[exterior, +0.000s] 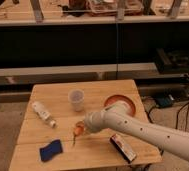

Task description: Place the pepper in the ceramic cup

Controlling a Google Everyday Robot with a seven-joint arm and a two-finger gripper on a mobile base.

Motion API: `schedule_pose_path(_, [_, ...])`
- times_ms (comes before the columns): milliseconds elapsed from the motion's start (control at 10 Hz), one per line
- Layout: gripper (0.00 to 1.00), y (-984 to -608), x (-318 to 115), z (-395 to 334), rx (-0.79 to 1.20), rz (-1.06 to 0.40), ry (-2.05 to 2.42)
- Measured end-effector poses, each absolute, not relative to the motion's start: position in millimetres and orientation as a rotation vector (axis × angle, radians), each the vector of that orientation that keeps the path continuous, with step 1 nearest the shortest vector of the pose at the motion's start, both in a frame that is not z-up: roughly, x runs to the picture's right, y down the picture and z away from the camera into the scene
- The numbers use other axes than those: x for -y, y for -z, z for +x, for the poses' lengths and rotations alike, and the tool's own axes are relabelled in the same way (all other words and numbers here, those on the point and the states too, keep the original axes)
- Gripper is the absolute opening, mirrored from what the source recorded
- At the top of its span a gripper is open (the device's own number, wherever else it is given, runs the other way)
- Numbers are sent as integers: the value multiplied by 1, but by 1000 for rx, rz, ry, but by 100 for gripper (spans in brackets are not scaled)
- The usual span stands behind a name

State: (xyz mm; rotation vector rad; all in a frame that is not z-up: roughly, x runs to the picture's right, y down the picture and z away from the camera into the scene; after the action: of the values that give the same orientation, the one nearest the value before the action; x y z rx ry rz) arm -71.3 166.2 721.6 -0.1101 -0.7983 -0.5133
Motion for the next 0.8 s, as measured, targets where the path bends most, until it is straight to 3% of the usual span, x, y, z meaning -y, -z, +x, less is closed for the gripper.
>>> schedule_pose_path(300, [0,-708,-91,-70,810,-37,357])
schedule_pose_path(800, [0,-732,-26,-67,964,-231,-116])
